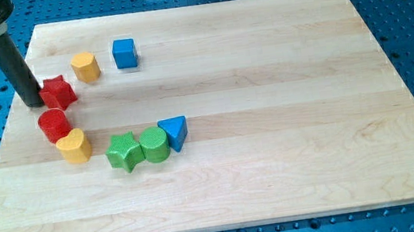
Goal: Move the red circle to the top right of the blue cube
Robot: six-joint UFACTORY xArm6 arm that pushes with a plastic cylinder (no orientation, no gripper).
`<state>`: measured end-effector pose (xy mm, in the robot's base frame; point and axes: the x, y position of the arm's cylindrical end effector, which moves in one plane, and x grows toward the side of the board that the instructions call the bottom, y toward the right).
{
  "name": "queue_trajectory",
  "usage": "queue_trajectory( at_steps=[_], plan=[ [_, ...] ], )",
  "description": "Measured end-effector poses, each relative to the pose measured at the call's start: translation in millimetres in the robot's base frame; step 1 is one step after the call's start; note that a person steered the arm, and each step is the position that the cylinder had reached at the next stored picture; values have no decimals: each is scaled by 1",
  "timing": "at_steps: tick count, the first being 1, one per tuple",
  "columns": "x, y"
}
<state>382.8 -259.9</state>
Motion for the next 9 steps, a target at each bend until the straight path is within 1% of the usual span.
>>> queue_trajectory(
  at_steps=[9],
  plan=[
    [14,0]
  ],
)
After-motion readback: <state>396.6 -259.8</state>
